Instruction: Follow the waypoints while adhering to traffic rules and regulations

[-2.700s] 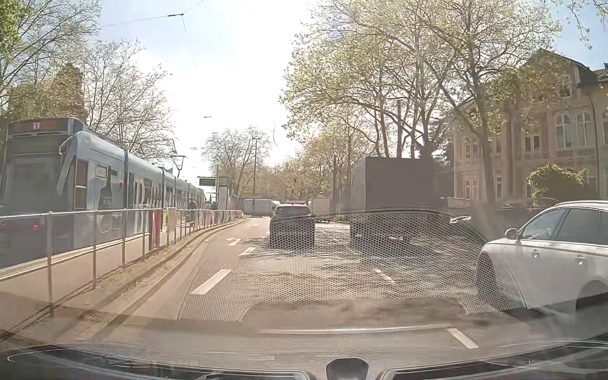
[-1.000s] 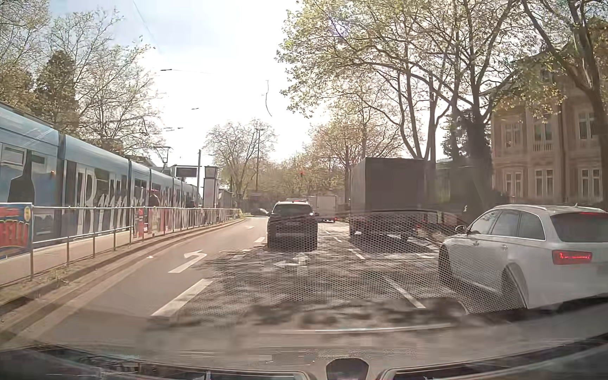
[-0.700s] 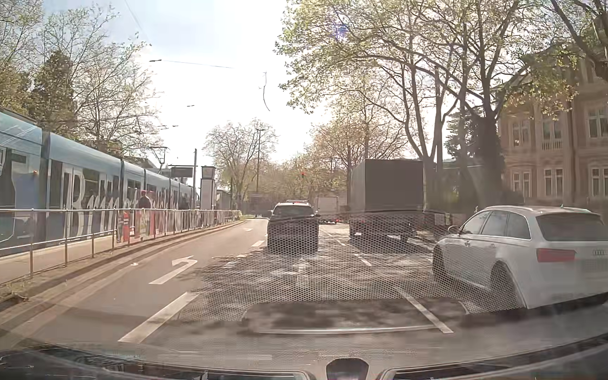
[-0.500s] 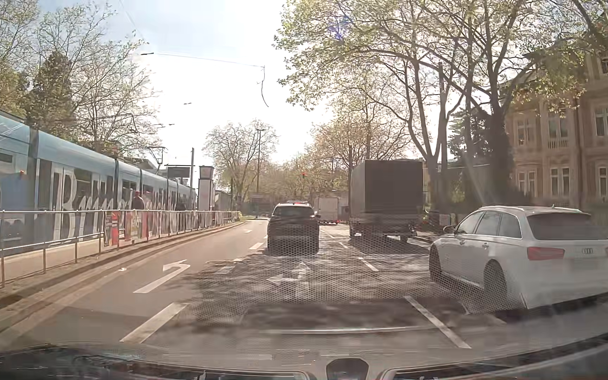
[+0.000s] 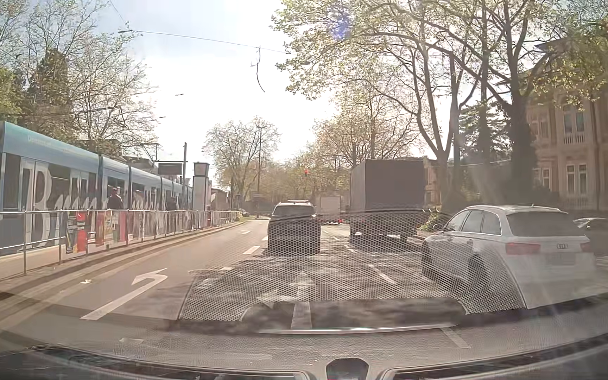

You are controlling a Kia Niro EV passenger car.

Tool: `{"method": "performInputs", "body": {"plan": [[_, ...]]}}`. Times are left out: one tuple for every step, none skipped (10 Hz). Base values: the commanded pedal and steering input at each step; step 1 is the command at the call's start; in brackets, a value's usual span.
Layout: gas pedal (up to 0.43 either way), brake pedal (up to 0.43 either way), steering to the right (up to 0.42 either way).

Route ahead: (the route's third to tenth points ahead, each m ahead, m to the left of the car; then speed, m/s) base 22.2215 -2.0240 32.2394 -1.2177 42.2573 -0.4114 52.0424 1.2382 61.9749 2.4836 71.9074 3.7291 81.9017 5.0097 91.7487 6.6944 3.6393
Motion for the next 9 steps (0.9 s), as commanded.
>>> {"method": "performInputs", "body": {"plan": [[0.0, 0.0, -0.011], [0.0, 0.0, -0.01], [0.0, 0.0, -0.01], [0.0, 0.0, -0.01], [0.0, 0.0, -0.01], [0.0, 0.0, -0.01], [0.0, 0.0, -0.01], [0.0, 0.0, -0.01], [0.0, 0.0, -0.01]]}}
